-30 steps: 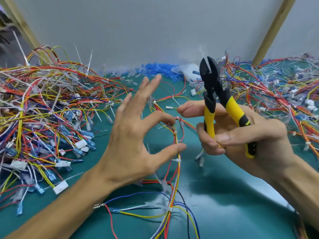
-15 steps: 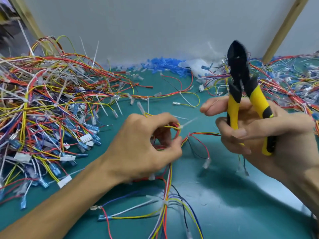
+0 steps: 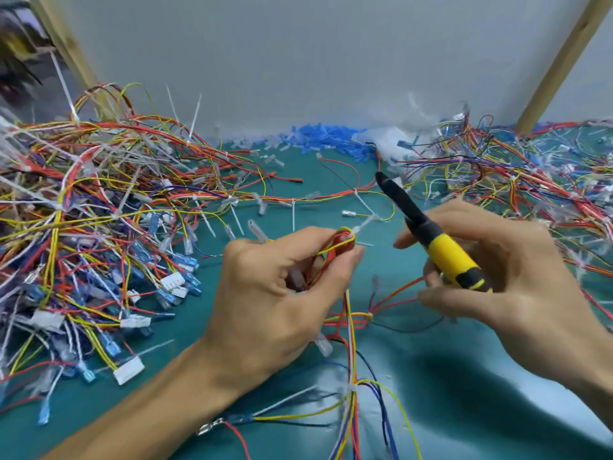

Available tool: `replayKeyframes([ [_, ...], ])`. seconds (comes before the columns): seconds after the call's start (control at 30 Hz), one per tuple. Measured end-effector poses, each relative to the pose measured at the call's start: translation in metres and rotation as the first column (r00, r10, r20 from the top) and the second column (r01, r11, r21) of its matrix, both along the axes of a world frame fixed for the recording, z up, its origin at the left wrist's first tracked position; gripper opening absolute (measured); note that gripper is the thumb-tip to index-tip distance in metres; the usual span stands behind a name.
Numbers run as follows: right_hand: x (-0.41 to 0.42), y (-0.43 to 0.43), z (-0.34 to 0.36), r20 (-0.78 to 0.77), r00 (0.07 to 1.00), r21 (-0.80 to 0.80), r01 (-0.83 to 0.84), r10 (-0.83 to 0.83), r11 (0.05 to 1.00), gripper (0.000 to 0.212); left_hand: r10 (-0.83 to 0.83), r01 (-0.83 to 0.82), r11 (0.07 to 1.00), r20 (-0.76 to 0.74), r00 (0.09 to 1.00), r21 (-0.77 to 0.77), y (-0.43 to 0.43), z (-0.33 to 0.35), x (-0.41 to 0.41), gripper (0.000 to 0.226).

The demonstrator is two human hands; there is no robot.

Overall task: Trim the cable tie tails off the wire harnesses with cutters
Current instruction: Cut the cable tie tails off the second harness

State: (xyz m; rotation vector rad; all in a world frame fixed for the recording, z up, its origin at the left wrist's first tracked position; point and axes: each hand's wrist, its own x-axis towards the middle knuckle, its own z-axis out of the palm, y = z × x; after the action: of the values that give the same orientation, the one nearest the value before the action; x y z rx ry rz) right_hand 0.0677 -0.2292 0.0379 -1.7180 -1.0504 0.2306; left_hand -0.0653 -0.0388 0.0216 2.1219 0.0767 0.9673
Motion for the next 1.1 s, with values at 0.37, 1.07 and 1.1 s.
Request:
replayKeyframes([
  [0.37, -0.012, 0.004, 0.002, 0.233, 0.971, -0.201, 0.105, -0.057, 0.974, 0.034, 0.079, -0.08, 0.997, 0.081, 0.994, 0.007, 0.006, 0.006, -0.001, 0.021],
  [1.07, -0.013, 0.0, 0.006, 0.243, 0.97, -0.206, 0.083, -0.032, 0.975, 0.039, -0.016, 0.021, 0.964, 0.02, 1.0, -0.266, 0.003, -0.012, 0.003, 0.028],
  [1.1, -0.014, 0.0, 0.008, 0.241, 0.97, -0.205, 0.085, -0.033, 0.975, 0.038, -0.007, 0.009, 0.97, 0.008, 1.0, -0.242, 0.003, -0.012, 0.003, 0.027],
])
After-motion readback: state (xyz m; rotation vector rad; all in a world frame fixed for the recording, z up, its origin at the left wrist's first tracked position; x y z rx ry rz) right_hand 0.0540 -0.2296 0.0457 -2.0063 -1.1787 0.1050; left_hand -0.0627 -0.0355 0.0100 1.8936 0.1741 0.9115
